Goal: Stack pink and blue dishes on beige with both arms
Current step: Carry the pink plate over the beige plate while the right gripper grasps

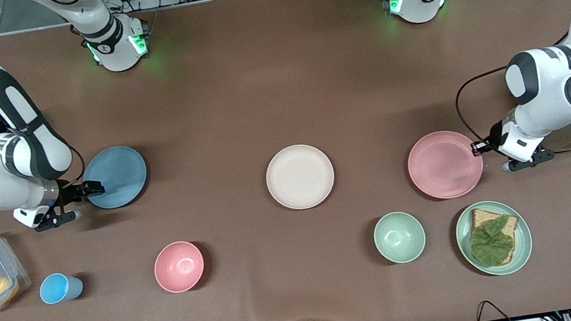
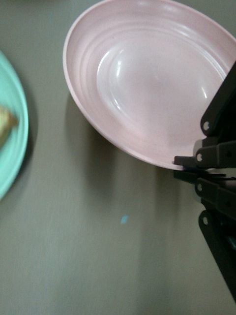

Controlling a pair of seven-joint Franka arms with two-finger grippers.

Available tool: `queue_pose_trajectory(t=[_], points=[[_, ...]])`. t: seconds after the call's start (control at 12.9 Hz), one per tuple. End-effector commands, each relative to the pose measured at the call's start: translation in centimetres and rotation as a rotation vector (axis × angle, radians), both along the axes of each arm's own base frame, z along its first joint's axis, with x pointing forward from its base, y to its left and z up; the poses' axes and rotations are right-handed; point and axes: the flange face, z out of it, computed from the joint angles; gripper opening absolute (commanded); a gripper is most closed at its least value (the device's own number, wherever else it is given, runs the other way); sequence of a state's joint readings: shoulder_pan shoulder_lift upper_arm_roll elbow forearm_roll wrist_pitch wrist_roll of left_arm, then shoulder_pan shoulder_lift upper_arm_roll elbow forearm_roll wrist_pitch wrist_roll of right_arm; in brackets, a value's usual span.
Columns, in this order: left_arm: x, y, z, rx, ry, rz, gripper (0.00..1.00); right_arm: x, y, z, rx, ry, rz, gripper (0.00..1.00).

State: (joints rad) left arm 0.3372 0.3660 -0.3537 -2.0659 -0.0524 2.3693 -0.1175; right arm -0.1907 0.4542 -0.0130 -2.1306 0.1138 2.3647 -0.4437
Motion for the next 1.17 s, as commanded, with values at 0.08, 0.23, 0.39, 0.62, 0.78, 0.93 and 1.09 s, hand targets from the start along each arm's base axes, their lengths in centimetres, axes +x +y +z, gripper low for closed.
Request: queue_pose_trajectory(t=[0.08, 0.23, 0.39, 0.62, 0.78, 0.93, 1.09], points=[[-0.3, -6.4, 6.6, -0.067, 0.062, -0.009, 0.00, 0.3, -0.1, 0.1, 0.021, 0.003, 0.000, 0.00], [-0.6, -11.7, 7.9, -0.082, 0.088, 0.005, 0.00, 0.6, -0.2, 0.5, 0.027, 0.016, -0.001, 0.00], [-0.9, -17.6, 8.2, -0.108, 0.103, 0.002, 0.00, 1.2, -0.5, 1.5, 0.043, 0.047, -0.001, 0.00], [-2.7, -25.9, 5.8, -0.134, 0.124, -0.019, 0.00, 2.0, -0.5, 2.8, 0.057, 0.073, 0.003, 0.00], [-2.8, -28.4, 3.2, -0.166, 0.105, 0.007, 0.00, 2.8, -0.6, 4.1, 0.070, 0.098, 0.004, 0.00], [-3.6, -31.1, 1.0, -0.182, 0.079, 0.001, 0.00, 3.7, -0.7, 5.7, 0.082, 0.120, 0.008, 0.00], [-4.0, -32.2, -0.1, -0.183, 0.065, -0.022, 0.00, 4.5, -0.6, 7.2, 0.089, 0.131, 0.013, 0.00]])
